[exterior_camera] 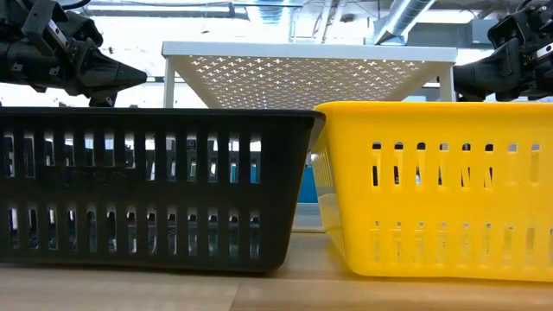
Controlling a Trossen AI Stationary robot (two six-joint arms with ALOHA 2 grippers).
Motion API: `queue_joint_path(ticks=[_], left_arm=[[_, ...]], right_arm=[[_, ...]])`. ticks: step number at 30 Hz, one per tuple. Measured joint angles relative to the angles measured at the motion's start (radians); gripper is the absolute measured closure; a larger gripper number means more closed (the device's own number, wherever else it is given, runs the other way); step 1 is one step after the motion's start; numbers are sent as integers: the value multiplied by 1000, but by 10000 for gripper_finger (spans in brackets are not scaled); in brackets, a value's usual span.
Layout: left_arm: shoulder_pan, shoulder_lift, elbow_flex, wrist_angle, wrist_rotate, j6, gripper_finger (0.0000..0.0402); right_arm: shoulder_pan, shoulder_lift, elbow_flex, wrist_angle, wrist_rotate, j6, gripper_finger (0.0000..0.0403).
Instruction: Pick & Place Office Desk Supplies
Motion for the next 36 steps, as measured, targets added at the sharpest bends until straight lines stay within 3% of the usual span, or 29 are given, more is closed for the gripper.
queue_joint_path(ticks=[17, 21, 29, 33, 36], left_arm=[[0, 0, 0, 54, -5, 4, 401], [0, 13, 0, 169, -151, -23, 401], [0, 16, 0, 242, -334, -522, 401], [0, 16, 0, 253, -420, -690, 401], [0, 23, 0, 263, -432, -708, 401]], right_arm=[[0, 0, 0, 0, 0, 0, 339], [0, 0, 0, 0, 0, 0, 339], [0, 0, 0, 0, 0, 0, 339], [0, 0, 0, 0, 0, 0, 339], [0, 0, 0, 0, 0, 0, 339]])
